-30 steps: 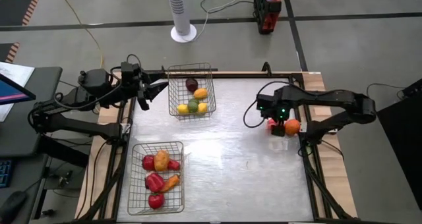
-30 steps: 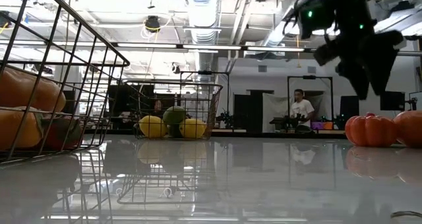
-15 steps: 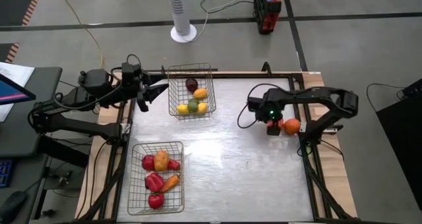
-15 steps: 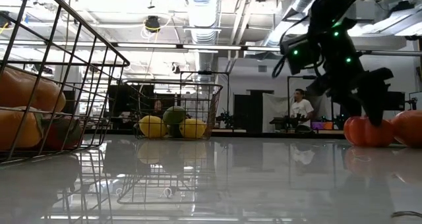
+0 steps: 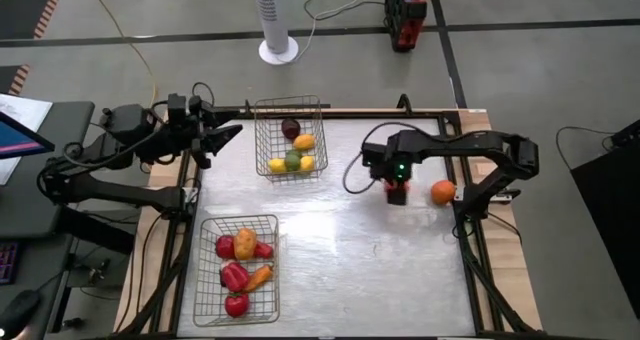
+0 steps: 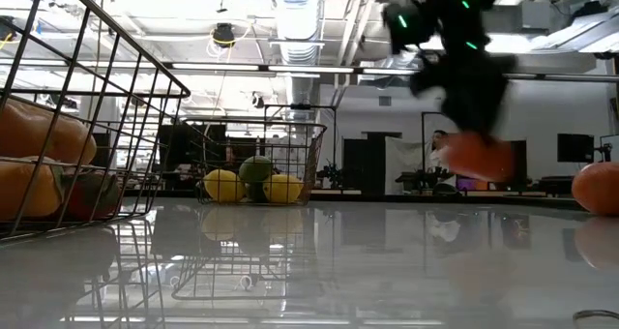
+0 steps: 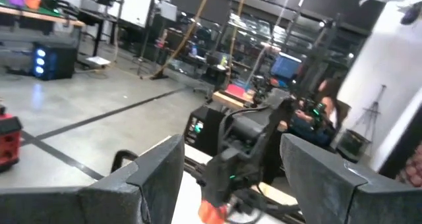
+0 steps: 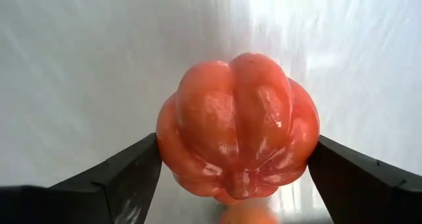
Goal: Sort produce into baskets
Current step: Put the orange bell pepper into the bottom wire basket
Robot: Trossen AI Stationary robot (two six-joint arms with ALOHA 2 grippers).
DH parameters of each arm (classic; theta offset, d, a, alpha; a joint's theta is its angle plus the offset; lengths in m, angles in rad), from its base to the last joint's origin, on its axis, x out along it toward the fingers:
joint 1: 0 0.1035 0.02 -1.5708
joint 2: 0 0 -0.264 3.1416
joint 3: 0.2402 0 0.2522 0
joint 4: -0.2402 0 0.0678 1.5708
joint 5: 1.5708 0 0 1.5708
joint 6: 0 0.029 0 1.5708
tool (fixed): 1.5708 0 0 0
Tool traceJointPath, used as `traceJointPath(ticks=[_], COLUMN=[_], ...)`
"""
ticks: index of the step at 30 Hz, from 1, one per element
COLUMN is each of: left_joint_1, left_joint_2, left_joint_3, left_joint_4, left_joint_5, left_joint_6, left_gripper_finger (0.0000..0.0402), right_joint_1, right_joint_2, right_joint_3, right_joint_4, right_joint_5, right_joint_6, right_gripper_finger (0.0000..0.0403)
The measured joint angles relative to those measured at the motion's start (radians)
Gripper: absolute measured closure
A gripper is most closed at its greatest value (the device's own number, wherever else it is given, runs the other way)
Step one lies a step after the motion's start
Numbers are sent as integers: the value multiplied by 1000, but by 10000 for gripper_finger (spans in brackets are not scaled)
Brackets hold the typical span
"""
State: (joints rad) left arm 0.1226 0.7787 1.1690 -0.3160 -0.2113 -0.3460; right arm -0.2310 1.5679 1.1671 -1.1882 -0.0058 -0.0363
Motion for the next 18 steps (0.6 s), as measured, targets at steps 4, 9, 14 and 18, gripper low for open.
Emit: traceJointPath(ticks=[4,9,14,18], left_joint_1=[0,0,0,0], left_joint_2=[-3,2,30,44], left_joint_3=[0,0,0,0], left_joint_4=[0,1,47,105], left_joint_5=[-56,-117,-141,-105], left_joint_6=[-4,-34,-43,-4], left_gripper_finger=[163,163,163,163], right_joint_1=[86,204,278,298], right_joint_2=[2,46,175,322], right_joint_3=[161,320,467,612], right_joint_4=[155,407,580,645], right_joint_5=[-64,-76,-76,-80], right_joint_6=[57,70,79,85], right_gripper_finger=[24,24,24,24])
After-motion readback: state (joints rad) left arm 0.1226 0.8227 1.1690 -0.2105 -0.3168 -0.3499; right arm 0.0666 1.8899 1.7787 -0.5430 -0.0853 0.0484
